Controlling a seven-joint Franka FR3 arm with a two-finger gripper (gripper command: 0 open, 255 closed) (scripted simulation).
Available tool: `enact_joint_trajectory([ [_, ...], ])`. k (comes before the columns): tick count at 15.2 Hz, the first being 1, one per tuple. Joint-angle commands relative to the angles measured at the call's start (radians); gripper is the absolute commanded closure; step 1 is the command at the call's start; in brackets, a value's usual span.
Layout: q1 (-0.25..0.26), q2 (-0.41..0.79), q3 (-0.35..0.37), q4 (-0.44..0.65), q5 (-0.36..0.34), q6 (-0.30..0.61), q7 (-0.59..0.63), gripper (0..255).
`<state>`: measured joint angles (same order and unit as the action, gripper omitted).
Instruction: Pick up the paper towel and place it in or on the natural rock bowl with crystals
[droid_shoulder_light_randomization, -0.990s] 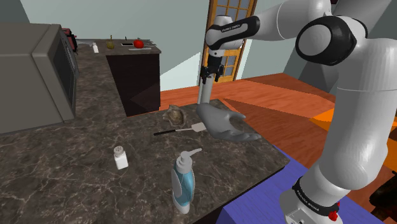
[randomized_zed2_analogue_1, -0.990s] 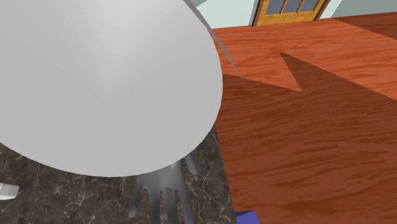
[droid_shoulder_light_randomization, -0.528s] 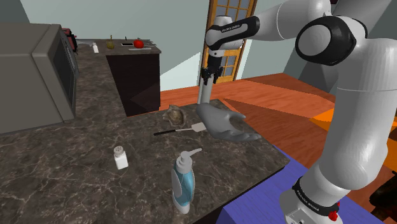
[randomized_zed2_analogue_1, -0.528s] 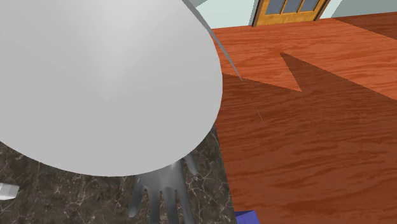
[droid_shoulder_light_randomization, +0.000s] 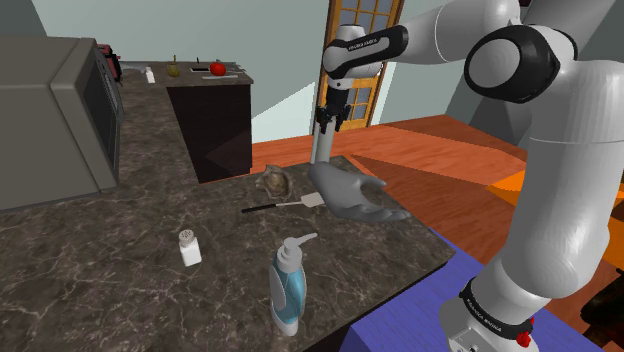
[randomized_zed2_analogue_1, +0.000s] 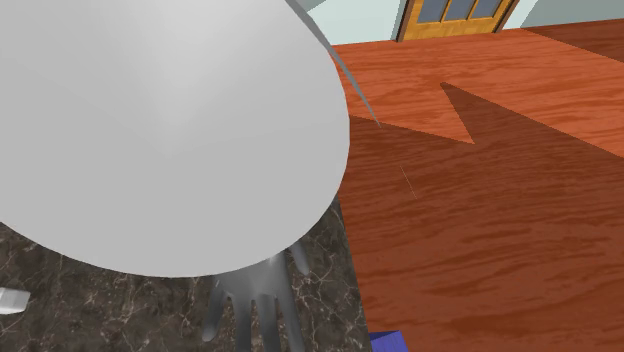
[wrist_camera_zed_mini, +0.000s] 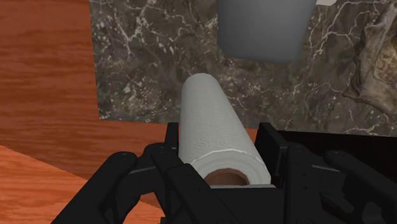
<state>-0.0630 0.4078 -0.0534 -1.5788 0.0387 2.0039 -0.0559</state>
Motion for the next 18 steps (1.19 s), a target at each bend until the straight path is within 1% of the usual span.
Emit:
enact_joint_trajectory([
  [1, 0.000, -0.004, 0.000, 0.008, 0.000, -0.012, 0.000, 255],
  [10, 0.000, -0.026, -0.001, 0.096, -0.003, -0.122, 0.003, 255],
  [18, -0.002, -0.031, -0.002, 0.197, -0.004, -0.228, 0.005, 255],
])
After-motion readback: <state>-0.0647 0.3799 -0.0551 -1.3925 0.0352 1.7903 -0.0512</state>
